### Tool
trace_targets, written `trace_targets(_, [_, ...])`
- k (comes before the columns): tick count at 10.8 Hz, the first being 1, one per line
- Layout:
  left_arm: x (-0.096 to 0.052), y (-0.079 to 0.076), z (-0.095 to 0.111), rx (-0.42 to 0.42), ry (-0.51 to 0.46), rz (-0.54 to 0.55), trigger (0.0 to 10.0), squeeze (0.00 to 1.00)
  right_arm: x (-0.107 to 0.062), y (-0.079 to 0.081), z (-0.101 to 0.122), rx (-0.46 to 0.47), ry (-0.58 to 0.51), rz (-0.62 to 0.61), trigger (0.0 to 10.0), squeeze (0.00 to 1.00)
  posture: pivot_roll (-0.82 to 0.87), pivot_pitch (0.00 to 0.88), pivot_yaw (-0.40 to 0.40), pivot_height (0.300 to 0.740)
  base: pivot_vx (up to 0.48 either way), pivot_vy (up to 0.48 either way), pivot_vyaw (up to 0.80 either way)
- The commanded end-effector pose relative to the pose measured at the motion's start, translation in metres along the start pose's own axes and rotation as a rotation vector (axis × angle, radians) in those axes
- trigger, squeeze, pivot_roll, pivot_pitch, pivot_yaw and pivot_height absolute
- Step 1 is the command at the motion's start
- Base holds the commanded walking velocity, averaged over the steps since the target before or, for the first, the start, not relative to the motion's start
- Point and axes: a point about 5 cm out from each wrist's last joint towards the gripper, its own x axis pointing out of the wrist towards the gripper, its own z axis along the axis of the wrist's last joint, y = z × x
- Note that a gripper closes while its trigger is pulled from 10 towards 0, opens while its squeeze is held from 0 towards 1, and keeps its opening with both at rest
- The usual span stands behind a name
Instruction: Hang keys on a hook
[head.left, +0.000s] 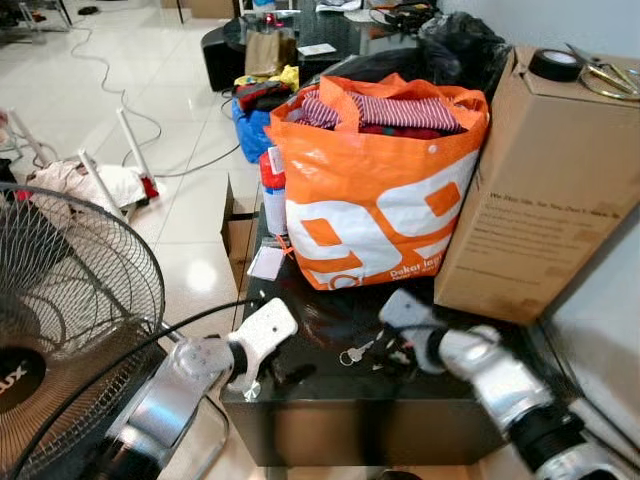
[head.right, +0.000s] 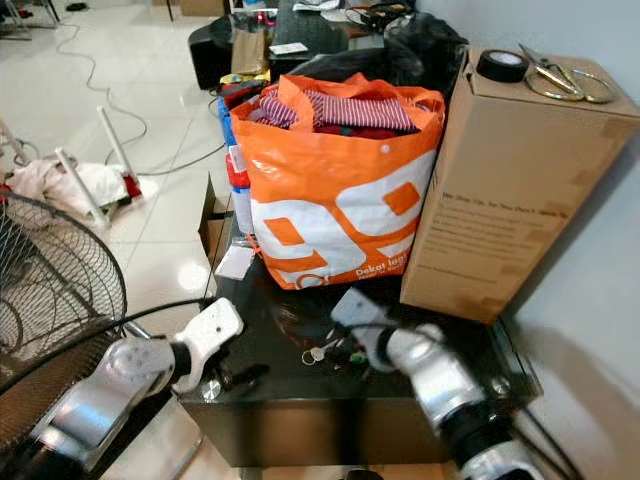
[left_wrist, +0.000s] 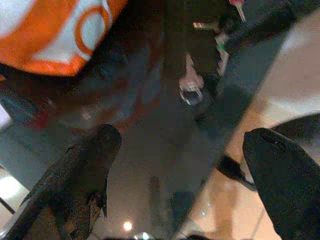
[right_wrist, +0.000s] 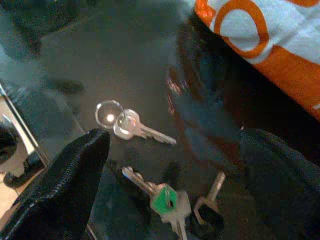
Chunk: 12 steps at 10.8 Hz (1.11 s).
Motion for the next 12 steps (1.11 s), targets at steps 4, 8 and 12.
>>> trace_targets(4, [-0.019,0.001,-0.017,-0.011,0.074,0.148,10.0,0.00,0.028,0.029,0.003,0.083,-0.088,-0.013,10.0,0.00,-0.03,0.000,0.000,0.740,0.000,0.000,0.00])
trace_targets(8, [-0.045,-0.006,-0.024,-0.014,0.096,0.164,10.0,0.00,0.045,0.043,-0.003,0.184,-0.049,-0.075,4.5,0.00,0.03,0.000,-0.002,0.740,0.000,0.000,0.00])
trace_targets(12, [-0.052,-0.016,-0.028,-0.017,0.126,0.135,10.0,0.00,0.052,0.061,-0.017,0.215,0.022,-0.087,0.0,0.00,0.03,0.000,-0.002,0.740,0.000,0.000,0.00])
